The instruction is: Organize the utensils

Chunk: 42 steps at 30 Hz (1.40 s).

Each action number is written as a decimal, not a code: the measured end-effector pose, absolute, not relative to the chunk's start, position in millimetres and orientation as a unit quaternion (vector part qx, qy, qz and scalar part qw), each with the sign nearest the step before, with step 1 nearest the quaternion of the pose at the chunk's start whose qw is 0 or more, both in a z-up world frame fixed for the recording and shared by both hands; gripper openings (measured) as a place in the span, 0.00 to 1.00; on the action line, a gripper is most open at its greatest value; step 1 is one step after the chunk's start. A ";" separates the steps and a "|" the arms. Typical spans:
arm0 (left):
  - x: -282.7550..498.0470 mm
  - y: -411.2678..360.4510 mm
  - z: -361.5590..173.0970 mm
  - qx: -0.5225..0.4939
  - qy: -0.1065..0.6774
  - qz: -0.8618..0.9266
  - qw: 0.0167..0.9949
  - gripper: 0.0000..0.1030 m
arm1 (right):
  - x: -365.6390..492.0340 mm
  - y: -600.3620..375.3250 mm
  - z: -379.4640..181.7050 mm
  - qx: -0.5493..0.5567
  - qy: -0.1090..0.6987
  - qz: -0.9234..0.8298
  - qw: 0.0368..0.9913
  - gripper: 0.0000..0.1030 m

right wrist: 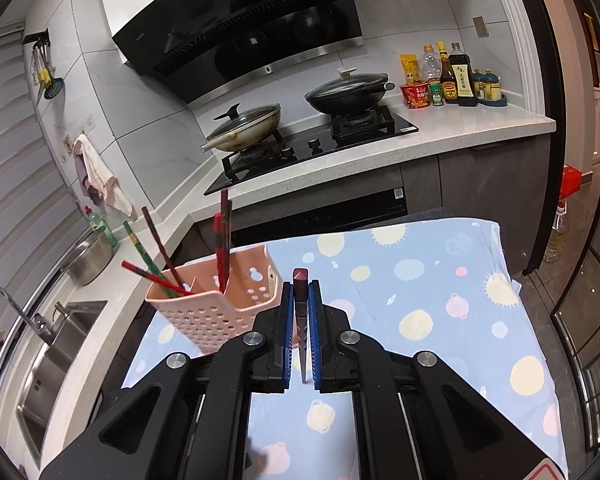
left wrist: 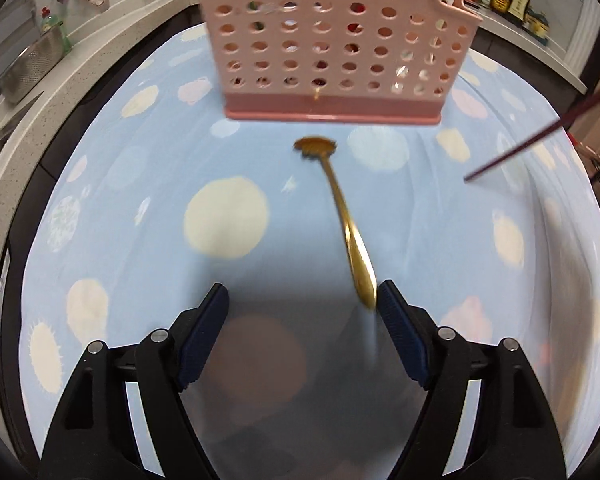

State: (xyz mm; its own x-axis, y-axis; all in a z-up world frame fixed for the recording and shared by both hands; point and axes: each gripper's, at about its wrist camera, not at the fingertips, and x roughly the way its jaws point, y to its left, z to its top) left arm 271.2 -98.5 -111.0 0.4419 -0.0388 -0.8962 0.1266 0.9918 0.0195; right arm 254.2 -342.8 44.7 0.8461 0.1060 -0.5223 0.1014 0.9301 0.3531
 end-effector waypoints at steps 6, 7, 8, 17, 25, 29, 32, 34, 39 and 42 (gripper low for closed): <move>253.2 -78.2 -103.3 0.016 0.516 -0.082 0.852 0.69 | 236.9 -330.0 37.0 0.193 0.288 0.001 0.938 0.07; 256.0 -81.7 -103.1 0.004 0.516 -0.089 0.852 0.69 | 235.2 -329.3 36.5 0.194 0.289 0.000 0.938 0.07; 259.3 -83.6 -102.9 -0.005 0.516 -0.092 0.852 0.69 | 234.2 -328.7 36.7 0.194 0.289 -0.001 0.937 0.07; 304.4 -118.7 -105.4 -0.001 0.498 -0.094 0.862 0.33 | 234.1 -328.3 38.4 0.191 0.290 0.000 0.938 0.07; 301.1 -121.9 -102.7 -0.008 0.505 -0.136 0.852 0.02 | 234.0 -327.6 36.5 0.193 0.294 0.004 0.936 0.07; 295.7 -115.5 -94.4 -0.018 0.507 -0.148 0.849 0.01 | 230.2 -324.2 38.1 0.192 0.295 0.009 0.936 0.07; 288.4 -109.1 -83.7 -0.020 0.502 -0.151 0.851 0.01 | 226.3 -321.9 39.8 0.190 0.294 0.011 0.937 0.07; 284.0 -104.4 -74.9 -0.023 0.499 -0.154 0.852 0.01 | 223.3 -320.6 42.1 0.191 0.293 0.013 0.937 0.07; 272.2 -94.9 -48.7 -0.014 0.483 -0.164 0.860 0.00 | 216.3 -317.2 49.4 0.192 0.285 0.017 0.939 0.07; 267.7 -89.1 -32.3 -0.017 0.473 -0.166 0.865 0.00 | 213.2 -313.7 56.0 0.189 0.278 0.020 0.941 0.07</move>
